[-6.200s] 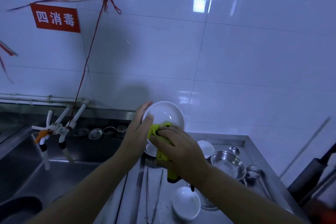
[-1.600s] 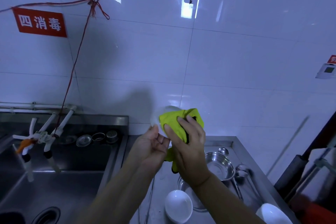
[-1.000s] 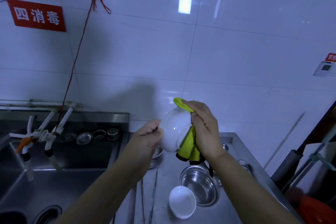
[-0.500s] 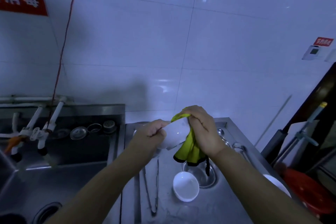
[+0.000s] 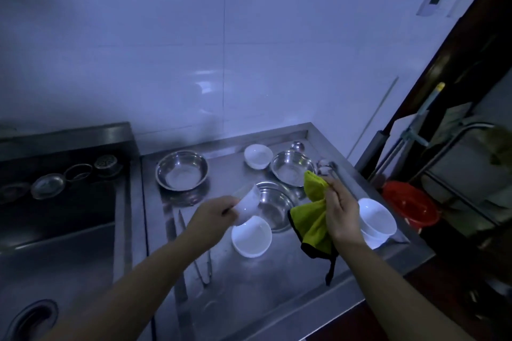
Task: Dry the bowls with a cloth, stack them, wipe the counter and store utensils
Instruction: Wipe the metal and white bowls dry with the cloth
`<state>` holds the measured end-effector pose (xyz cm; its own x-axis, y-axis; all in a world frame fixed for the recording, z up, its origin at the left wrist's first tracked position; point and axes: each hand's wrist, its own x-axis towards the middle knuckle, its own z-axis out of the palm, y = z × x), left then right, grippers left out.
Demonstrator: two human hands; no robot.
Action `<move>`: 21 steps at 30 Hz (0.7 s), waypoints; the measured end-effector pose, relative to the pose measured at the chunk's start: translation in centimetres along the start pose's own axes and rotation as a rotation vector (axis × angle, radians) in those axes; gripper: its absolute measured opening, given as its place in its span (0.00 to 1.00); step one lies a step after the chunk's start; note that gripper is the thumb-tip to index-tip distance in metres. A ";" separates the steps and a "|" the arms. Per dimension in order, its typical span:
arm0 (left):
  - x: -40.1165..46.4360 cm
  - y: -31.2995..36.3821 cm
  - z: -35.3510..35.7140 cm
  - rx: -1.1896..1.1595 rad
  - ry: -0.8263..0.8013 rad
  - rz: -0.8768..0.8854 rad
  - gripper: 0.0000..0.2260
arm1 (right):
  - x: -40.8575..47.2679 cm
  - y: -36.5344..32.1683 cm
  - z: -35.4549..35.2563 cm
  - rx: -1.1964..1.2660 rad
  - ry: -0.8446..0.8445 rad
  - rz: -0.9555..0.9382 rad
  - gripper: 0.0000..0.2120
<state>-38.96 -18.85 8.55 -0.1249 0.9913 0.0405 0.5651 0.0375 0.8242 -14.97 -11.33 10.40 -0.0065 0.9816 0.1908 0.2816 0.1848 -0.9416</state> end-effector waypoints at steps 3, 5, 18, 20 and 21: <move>1.1 -2.2 3.9 0.211 0.008 -0.054 0.09 | 0.8 1.9 -1.2 -0.014 -0.007 0.002 0.17; 1.8 -3.7 6.3 0.295 0.023 -0.060 0.11 | 1.7 3.0 -1.8 -0.010 -0.044 -0.001 0.20; 2.7 -4.7 14.1 0.840 -0.277 0.005 0.16 | 11.0 8.1 -2.2 0.001 -0.287 0.058 0.15; 2.3 -5.0 14.6 0.836 -0.256 -0.010 0.19 | 12.1 8.5 -1.6 0.014 -0.329 0.037 0.17; 2.3 -5.1 14.8 0.839 -0.267 -0.025 0.19 | 12.6 8.6 -1.2 0.028 -0.346 0.040 0.18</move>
<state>-30.05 -14.94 -3.93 -0.0096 0.9814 -0.1918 0.9906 0.0356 0.1322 -11.47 2.54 5.08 -0.3224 0.9452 0.0523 0.2621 0.1422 -0.9545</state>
